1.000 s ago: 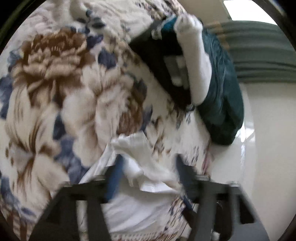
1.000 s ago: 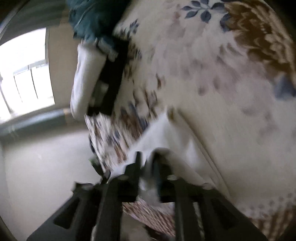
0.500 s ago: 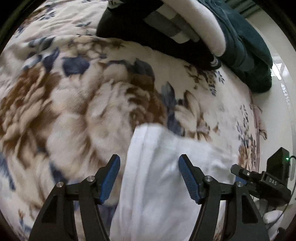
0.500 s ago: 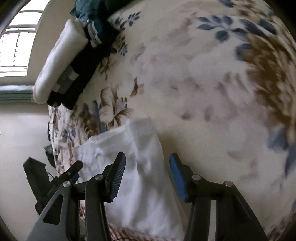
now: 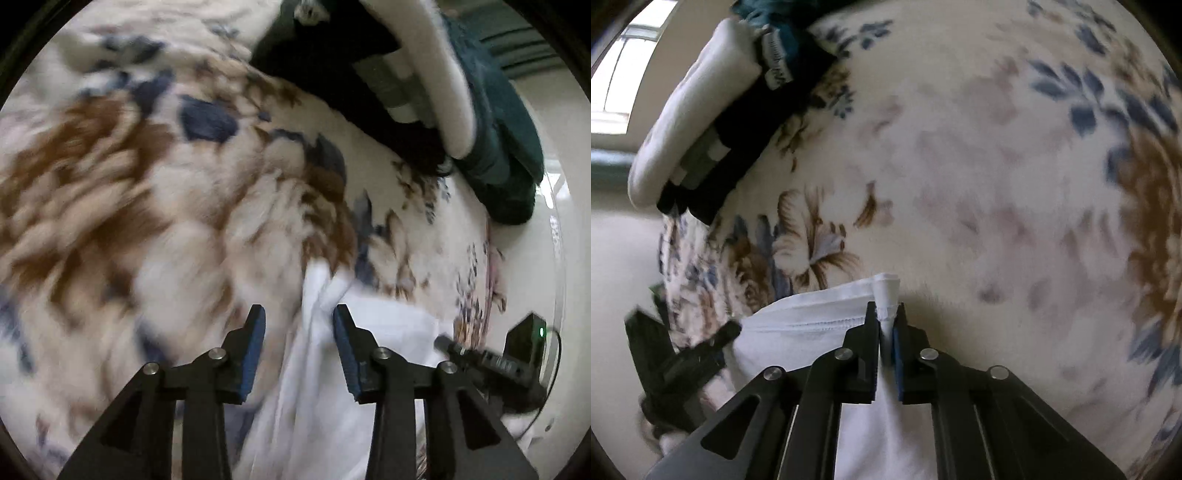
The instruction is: Fold small clothes
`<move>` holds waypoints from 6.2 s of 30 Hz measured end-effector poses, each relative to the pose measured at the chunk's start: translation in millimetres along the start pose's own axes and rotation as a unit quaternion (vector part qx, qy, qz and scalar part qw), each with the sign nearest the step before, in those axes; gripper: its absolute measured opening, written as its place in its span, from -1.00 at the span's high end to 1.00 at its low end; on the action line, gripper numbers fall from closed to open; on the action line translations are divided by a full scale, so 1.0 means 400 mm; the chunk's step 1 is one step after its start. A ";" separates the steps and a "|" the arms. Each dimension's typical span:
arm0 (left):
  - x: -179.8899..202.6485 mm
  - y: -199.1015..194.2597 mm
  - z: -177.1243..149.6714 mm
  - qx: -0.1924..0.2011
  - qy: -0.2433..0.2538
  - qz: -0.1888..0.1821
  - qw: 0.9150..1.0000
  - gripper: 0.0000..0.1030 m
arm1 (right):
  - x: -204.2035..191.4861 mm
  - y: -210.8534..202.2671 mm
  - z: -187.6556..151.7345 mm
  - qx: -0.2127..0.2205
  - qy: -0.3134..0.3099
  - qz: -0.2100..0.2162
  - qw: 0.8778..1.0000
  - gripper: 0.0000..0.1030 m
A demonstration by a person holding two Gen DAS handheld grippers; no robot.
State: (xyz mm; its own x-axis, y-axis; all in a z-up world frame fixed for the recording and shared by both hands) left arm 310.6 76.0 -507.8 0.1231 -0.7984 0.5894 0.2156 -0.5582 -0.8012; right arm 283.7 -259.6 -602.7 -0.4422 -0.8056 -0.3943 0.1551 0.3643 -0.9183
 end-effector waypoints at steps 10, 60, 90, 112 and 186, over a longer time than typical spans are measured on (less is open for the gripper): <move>-0.013 -0.018 -0.261 -0.029 0.023 0.032 0.999 0.84 | 0.074 -0.085 -0.184 -0.045 0.000 0.022 0.999 0.18; -0.004 -0.011 -0.332 -0.104 0.082 0.042 0.990 0.51 | 0.065 -0.041 -0.315 -0.091 -0.025 -0.019 0.995 0.82; -0.003 0.019 -0.337 -0.128 0.262 0.212 0.933 0.95 | 0.059 -0.046 -0.317 -0.073 -0.041 -0.054 0.995 0.84; -0.016 0.092 -0.171 -0.018 0.023 -0.086 0.996 0.71 | 0.084 0.070 -0.214 -0.087 0.005 0.181 0.980 0.67; 0.412 -0.240 0.429 0.169 0.140 0.246 0.944 -0.78 | -0.608 -0.440 0.346 0.211 -0.217 -0.208 0.930 -1.00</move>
State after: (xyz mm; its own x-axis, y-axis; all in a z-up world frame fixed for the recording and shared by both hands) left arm 476.4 36.7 -315.8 0.0372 -0.9971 0.0663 0.5012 -0.0387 -0.8645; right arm 486.3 -192.4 -350.1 -0.1568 -0.9820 0.1049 0.4237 -0.1628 -0.8911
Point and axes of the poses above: each gripper's, at about its wrist camera, not at the fingertips, and y roughly the way its jaws point, x to its right, z to its top, the point moved 3 cm from there along y, roughly the way its jaws point, and after that the axes turned 5 degrees about -z, right-handed, at the moved point
